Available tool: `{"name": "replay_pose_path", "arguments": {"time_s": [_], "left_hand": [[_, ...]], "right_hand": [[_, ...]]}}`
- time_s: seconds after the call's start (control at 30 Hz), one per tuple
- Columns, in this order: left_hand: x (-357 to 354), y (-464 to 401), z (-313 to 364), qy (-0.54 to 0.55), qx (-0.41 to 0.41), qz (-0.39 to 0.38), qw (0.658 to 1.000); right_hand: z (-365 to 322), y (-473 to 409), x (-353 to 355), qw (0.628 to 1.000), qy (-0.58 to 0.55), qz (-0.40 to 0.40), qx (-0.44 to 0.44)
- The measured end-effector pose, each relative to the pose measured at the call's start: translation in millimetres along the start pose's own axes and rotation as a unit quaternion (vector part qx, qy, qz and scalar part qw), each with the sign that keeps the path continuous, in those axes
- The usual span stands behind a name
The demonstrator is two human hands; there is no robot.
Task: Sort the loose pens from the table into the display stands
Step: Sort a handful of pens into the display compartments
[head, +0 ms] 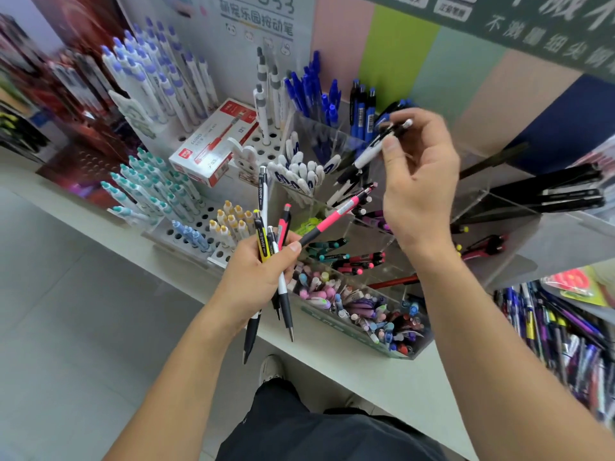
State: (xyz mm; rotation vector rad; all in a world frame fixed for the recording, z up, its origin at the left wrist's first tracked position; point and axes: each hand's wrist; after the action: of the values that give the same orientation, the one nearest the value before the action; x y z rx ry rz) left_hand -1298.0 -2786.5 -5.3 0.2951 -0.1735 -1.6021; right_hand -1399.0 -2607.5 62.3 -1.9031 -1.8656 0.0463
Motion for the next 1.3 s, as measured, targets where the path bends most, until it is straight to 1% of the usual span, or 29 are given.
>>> {"name": "replay_pose_path", "arguments": {"time_s": [0.1,0.17,0.2,0.27,0.33,0.47,0.53,0.57,0.67,0.7,0.73,0.77,0.8,0.83,0.87,0.93,1.0,1.13,1.17,1.23,1.3], "left_hand": [[3,2,0,-0.009,-0.007,0.011,1.000],[5,2,1,-0.018,-0.010,0.023,1.000],[6,2,1,-0.025,-0.007,0.029,0.999],[7,1,3,-0.023,0.002,0.036,0.999],[6,0,3,0.013,0.012,0.026,1.000],[1,-1,11,0.084,0.018,-0.011,0.996],[-3,-1,16,0.127,0.013,-0.044,0.991],[-5,-1,19,0.138,0.011,-0.061,0.989],[-12,-1,26,0.168,0.000,-0.089,0.982],[-14,-1,28,0.175,0.000,-0.099,0.980],[-17,-1,29,0.171,-0.001,-0.114,0.979],[-19,-1,30,0.160,0.002,-0.134,0.978],[-22,-2,31,0.147,0.007,-0.159,0.976],[-24,-2,32,0.136,0.015,-0.181,0.974],[-27,-4,32,0.124,0.015,-0.199,0.972],[-31,-6,34,0.102,0.003,-0.218,0.971],[-34,-7,36,0.087,-0.003,-0.228,0.970],[-43,-8,40,0.066,-0.004,-0.226,0.972],[-45,-9,40,0.069,0.003,-0.219,0.973],[-50,-10,39,0.065,0.027,-0.216,0.974],[-56,-10,39,0.055,0.044,-0.221,0.973]], "right_hand": [[1,2,-4,0.990,0.125,-0.062,0.036],[-3,0,-2,0.980,0.173,-0.088,0.052],[-4,0,-1,0.975,0.188,-0.105,0.051],[-4,-3,1,0.962,0.219,-0.164,0.022],[-2,-4,0,0.938,0.273,-0.215,-0.019],[-5,-7,0,0.913,0.325,-0.239,-0.056],[-6,-8,-2,0.890,0.368,-0.261,-0.068],[-7,-7,0,0.886,0.374,-0.266,-0.063],[-17,5,17,0.922,0.280,-0.265,-0.040],[-21,10,24,0.932,0.238,-0.268,-0.055],[-25,15,28,0.941,0.177,-0.275,-0.087],[-28,21,30,0.948,0.092,-0.276,-0.128],[-29,25,28,0.950,-0.005,-0.259,-0.174],[-28,27,27,0.945,-0.087,-0.231,-0.217],[-28,27,26,0.937,-0.129,-0.209,-0.249],[-25,25,34,0.930,-0.136,-0.205,-0.273],[-23,21,50,0.927,-0.129,-0.228,-0.269],[-24,17,82,0.937,-0.118,-0.203,-0.258],[-25,17,87,0.937,-0.104,-0.209,-0.261],[-27,21,90,0.923,-0.059,-0.267,-0.271],[-26,29,82,0.910,-0.046,-0.319,-0.261]]}}
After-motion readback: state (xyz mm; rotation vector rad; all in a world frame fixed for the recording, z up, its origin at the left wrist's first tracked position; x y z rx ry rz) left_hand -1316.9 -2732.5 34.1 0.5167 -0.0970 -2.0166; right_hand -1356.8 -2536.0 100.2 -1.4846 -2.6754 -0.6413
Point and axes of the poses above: each hand's wrist, its own y-axis away from the middle knuckle, its own x-axis out of the back of the hand, z = x × y, and after that the axes turned 9 degrees about -z, right-handed
